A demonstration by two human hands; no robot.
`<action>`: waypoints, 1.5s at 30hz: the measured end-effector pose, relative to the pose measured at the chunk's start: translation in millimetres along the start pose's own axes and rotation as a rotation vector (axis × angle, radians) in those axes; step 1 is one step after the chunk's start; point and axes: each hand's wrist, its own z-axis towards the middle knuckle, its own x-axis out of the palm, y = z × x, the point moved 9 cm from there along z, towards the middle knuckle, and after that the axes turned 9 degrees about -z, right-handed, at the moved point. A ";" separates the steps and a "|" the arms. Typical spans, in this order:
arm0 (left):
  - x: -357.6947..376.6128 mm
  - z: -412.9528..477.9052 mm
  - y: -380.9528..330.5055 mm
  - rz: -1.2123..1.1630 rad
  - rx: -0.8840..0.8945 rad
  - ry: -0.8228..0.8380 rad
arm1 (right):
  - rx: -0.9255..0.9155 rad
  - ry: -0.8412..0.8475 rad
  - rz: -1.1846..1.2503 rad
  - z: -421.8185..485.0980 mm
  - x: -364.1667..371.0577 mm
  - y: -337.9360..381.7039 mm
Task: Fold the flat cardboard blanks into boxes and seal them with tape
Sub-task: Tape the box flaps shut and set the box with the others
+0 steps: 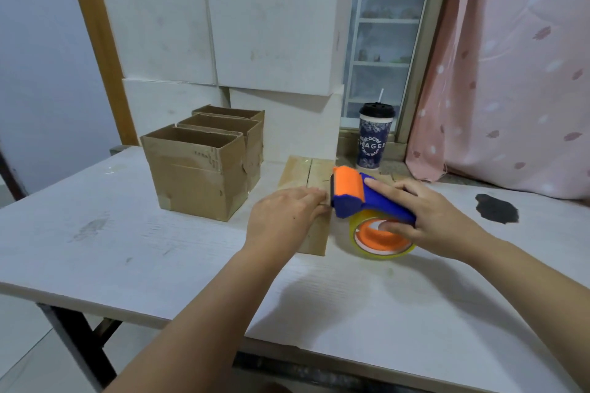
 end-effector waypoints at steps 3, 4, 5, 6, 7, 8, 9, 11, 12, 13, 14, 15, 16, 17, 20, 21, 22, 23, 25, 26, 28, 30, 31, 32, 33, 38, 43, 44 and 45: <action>-3.3 -1.7 -1.5 -0.024 0.022 -0.028 | 0.152 -0.118 0.173 -7.0 -17.2 -15.5; -4.7 -2.2 -2.1 -0.037 0.025 -0.043 | 0.209 -0.135 0.220 -10.5 -20.0 -21.8; -5.5 -2.2 -2.5 -0.045 0.025 -0.056 | 0.232 -0.135 0.230 -12.5 -20.9 -25.0; -6.0 -1.9 -2.6 -0.050 0.024 -0.062 | 0.224 -0.122 0.208 -13.1 -20.5 -24.5; -5.9 -1.2 -2.6 -0.055 0.023 -0.060 | 0.212 -0.105 0.178 -13.2 -20.2 -22.1; -5.0 -1.1 -2.5 -0.056 0.022 -0.051 | 0.198 -0.097 0.151 -13.1 -20.5 -19.6; -3.3 -1.0 -1.6 -0.047 0.016 -0.035 | 0.186 -0.093 0.140 -12.8 -20.6 -18.1; 0.9 -0.1 2.2 -0.025 -0.006 -0.010 | 0.174 -0.087 0.139 -12.8 -18.2 -18.2; 1.8 0.4 3.5 -0.024 -0.016 -0.004 | 0.179 -0.087 0.148 -13.3 -16.2 -19.2; 2.1 0.6 4.0 -0.026 -0.024 0.001 | 0.179 -0.089 0.158 -13.8 -14.1 -19.1; 2.3 1.0 4.3 -0.027 -0.031 0.008 | 0.163 -0.090 0.155 -14.6 -11.8 -17.3; 2.5 1.4 4.7 -0.033 -0.037 0.015 | 0.134 -0.085 0.129 -15.8 -8.7 -14.0; 3.1 2.0 5.2 -0.039 -0.043 0.024 | 0.097 -0.070 0.078 -18.1 -4.8 -10.1; 4.0 2.4 5.6 -0.041 -0.046 0.032 | 0.063 -0.051 0.012 -21.3 -0.8 -7.1; 3.9 2.3 5.6 -0.037 -0.042 0.016 | 0.062 -0.014 -0.081 -28.7 0.9 -10.4; 3.1 1.9 5.4 -0.043 -0.041 0.005 | 0.076 -0.013 -0.068 -28.6 -1.4 -12.9; 2.8 1.4 4.9 -0.047 -0.037 -0.003 | 0.087 -0.015 -0.046 -27.5 -4.3 -14.5; 2.5 0.7 4.4 -0.051 -0.031 -0.006 | 0.101 -0.015 -0.019 -26.4 -7.3 -15.7; 2.3 -0.2 4.0 -0.058 -0.021 -0.003 | 0.128 -0.031 0.027 -25.8 -13.1 -17.1; 2.0 0.1 4.1 -0.063 -0.017 0.000 | 0.140 -0.052 0.042 -26.5 -16.4 -18.5; 1.3 1.3 3.7 -0.059 -0.015 0.007 | 0.158 -0.092 0.058 -28.3 -22.8 -21.8; 2.0 1.8 3.9 -0.043 -0.024 0.021 | 0.155 -0.065 0.052 -28.0 -21.7 -20.6; 2.7 1.6 4.5 -0.038 -0.029 0.026 | 0.144 -0.027 0.035 -27.5 -17.7 -18.8; 3.4 1.2 5.1 -0.034 -0.032 0.030 | 0.126 0.014 0.015 -26.8 -13.1 -16.1; 3.7 1.0 5.3 -0.030 -0.033 0.034 | 0.107 0.053 -0.004 -25.5 -9.0 -13.3; 4.2 3.2 5.7 -0.010 -0.042 0.051 | 0.070 0.147 -0.051 -17.5 -8.0 -9.1; 4.1 0.1 5.8 -0.024 -0.031 0.037 | 0.127 0.034 0.046 -24.2 -28.7 -16.8; 4.5 0.7 6.4 -0.025 -0.038 0.038 | 0.113 0.043 0.026 -24.1 -27.5 -14.5; 4.3 1.9 6.4 -0.023 -0.042 0.040 | 0.099 0.055 -0.008 -23.0 -26.1 -12.7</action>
